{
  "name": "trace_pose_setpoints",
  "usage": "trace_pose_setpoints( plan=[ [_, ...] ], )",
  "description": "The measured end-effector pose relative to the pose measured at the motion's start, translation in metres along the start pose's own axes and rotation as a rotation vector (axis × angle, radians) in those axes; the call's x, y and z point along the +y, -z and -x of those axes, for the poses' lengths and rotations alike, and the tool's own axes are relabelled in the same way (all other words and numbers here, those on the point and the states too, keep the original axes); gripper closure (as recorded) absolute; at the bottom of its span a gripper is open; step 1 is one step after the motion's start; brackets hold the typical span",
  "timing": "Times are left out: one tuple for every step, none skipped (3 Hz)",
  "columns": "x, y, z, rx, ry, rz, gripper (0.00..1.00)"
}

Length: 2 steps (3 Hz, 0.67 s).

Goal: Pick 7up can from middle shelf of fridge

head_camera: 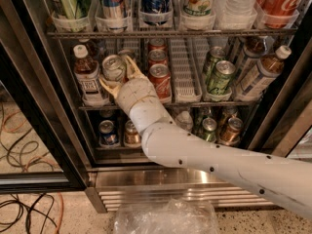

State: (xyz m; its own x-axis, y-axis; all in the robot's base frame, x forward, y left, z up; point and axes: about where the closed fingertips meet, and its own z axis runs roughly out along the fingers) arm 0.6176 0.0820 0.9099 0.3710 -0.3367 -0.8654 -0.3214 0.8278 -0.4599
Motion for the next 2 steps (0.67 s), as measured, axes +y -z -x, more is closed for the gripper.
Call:
trace_pose_setpoints(
  plan=[
    [-0.002, 0.003, 0.010, -0.015, -0.007, 0.000, 1.00],
    [0.000, 0.024, 0.014, 0.029, -0.004, 0.049, 1.00]
  ],
)
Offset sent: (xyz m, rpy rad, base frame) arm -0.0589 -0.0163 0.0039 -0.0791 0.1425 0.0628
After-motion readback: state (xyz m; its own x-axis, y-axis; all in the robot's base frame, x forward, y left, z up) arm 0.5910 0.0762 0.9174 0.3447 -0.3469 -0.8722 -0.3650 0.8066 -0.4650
